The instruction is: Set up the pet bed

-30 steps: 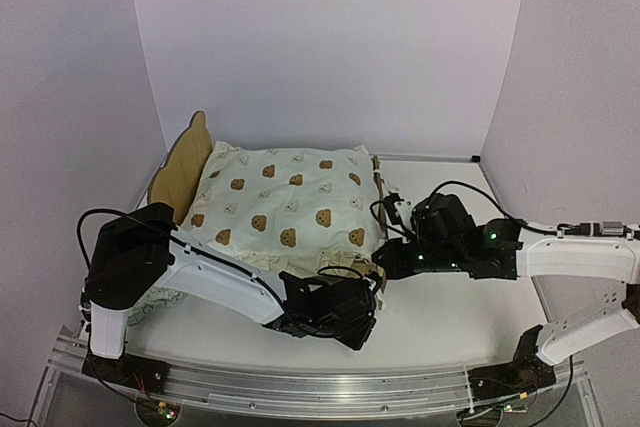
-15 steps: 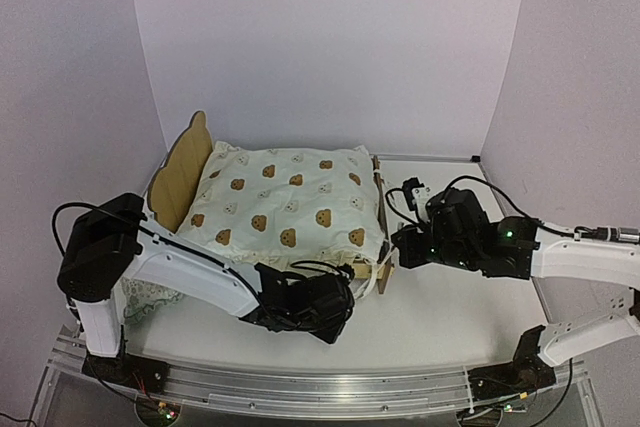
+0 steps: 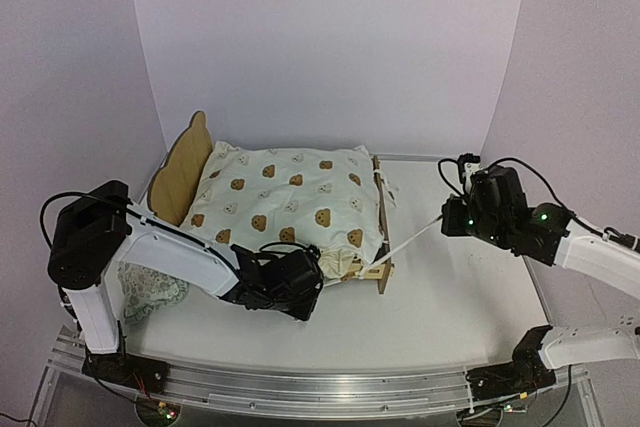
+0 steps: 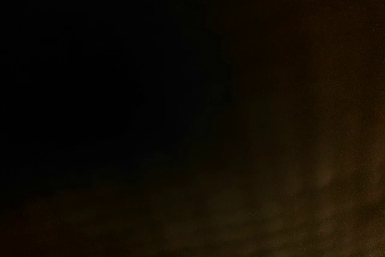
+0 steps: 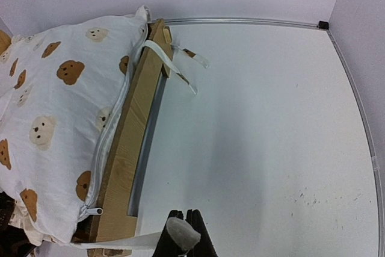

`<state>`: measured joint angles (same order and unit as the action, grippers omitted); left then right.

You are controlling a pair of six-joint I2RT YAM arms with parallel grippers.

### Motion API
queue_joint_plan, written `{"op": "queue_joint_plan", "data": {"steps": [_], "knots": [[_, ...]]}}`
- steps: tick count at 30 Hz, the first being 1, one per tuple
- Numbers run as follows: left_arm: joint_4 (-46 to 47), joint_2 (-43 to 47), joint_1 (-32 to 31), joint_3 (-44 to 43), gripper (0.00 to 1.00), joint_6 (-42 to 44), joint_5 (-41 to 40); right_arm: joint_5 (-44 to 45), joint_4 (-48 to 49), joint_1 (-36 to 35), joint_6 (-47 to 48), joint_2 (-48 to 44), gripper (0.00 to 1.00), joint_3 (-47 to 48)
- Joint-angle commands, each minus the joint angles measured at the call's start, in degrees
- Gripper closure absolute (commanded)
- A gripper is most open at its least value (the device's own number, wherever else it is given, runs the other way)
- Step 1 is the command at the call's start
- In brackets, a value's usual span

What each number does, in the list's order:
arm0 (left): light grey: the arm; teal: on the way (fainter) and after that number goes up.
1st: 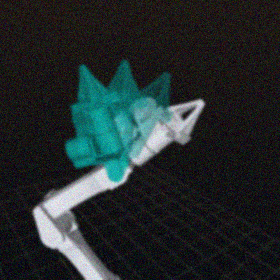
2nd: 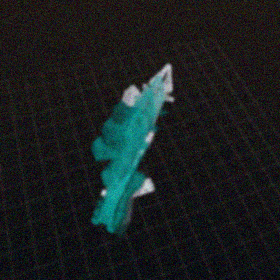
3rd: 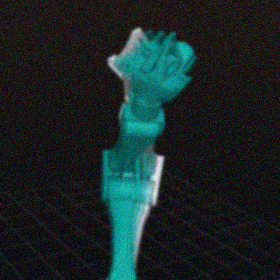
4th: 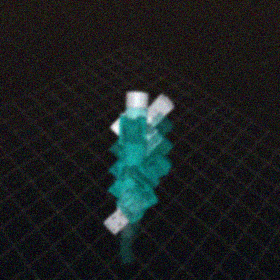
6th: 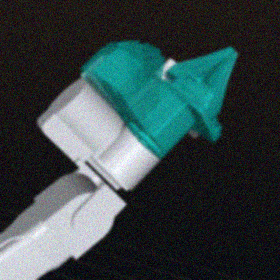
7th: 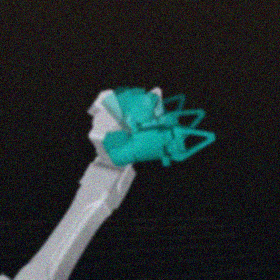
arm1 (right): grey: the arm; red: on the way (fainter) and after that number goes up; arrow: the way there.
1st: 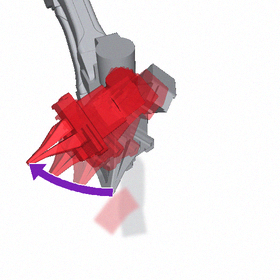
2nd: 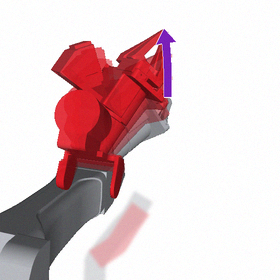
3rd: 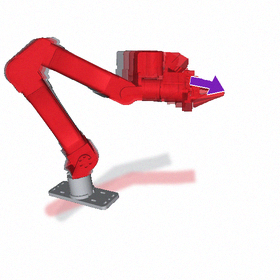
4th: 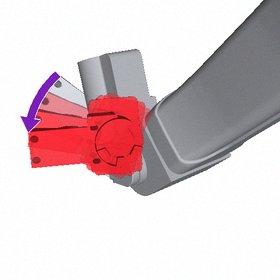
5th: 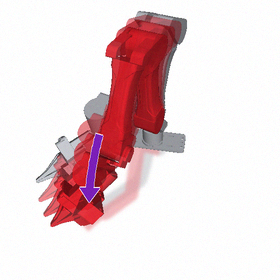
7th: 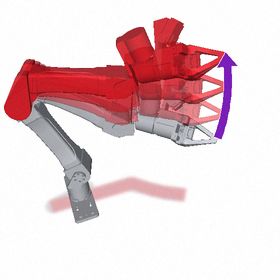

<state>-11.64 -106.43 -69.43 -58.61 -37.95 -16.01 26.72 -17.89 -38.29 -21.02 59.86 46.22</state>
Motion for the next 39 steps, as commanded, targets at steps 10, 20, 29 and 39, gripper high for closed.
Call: {"op": "queue_joint_plan", "data": {"steps": [10,20,29,39], "knots": [[-9.4,3.8,5.0,6.4,1.00,-2.8,-2.9,0.5,-2.0,9.1,-2.9,-5.6,1.00,-0.1],[-9.5,5.2,5.1,4.4,1.00,-1.3,-0.4,-30.1,-2.4,9.2,-0.9,-7.2,1.00,0.6],[-11.1,5.8,5.1,1.9,0.97,-0.4,1.3,-62.4,-3.9,9.2,-7.7,-6.8,1.00,0.1],[-15.4,13.8,4.4,1.1,0.67,-0.7,3.5,-66.2,-6.9,9.2,-8.1,-5.6,0.37,-2.4]]}}
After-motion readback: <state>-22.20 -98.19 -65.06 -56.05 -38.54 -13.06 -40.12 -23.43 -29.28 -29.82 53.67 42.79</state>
